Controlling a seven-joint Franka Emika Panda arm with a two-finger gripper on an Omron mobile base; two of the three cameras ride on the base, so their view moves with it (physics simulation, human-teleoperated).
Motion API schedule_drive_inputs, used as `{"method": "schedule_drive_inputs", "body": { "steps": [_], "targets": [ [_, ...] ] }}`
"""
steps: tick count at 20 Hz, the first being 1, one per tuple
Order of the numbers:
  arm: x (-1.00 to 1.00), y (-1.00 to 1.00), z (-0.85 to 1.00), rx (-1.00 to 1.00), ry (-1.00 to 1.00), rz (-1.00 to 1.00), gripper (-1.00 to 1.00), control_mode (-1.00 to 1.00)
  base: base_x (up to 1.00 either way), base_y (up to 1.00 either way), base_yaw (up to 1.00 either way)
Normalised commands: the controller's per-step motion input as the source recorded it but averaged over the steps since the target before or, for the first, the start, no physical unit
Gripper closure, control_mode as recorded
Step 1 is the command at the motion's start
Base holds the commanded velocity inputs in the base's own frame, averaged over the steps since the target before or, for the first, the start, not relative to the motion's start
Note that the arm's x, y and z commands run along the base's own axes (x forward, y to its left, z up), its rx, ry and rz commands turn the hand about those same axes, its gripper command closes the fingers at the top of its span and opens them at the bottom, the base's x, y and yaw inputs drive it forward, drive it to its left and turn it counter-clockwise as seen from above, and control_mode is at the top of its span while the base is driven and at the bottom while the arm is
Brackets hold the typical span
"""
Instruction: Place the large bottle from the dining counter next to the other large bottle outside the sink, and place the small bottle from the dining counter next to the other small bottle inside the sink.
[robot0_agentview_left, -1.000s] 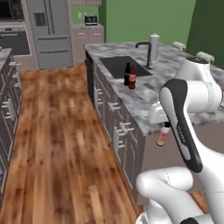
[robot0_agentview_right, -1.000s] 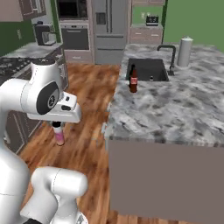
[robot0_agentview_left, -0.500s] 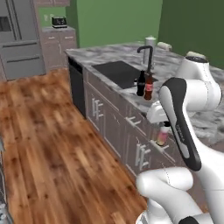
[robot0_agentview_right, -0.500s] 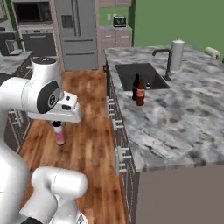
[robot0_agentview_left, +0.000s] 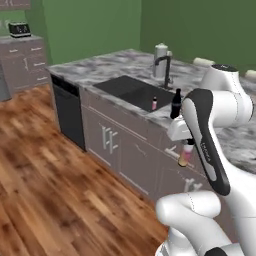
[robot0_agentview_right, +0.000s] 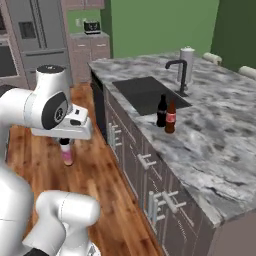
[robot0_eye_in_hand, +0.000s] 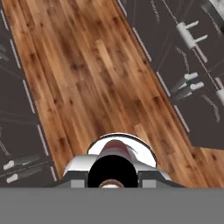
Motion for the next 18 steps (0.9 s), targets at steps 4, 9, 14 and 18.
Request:
{"method": "schedule_drive_inputs", "body": {
  "steps": [4, 9, 14, 18],
  "targets": [
    [0.0, 0.0, 0.0, 0.0, 0.0, 0.0, 1.0, 1.0, 0.55, 1.0, -0.49],
    [0.0, 0.0, 0.0, 0.0, 0.0, 0.0, 1.0, 1.0, 0.5, 1.0, -0.49],
    [0.0, 0.0, 0.0, 0.0, 0.0, 0.0, 1.0, 1.0, 0.53, 1.0, -0.47],
    [0.0, 0.0, 0.0, 0.0, 0.0, 0.0, 1.0, 1.0, 0.56, 0.92, -0.53]
  ]
}}
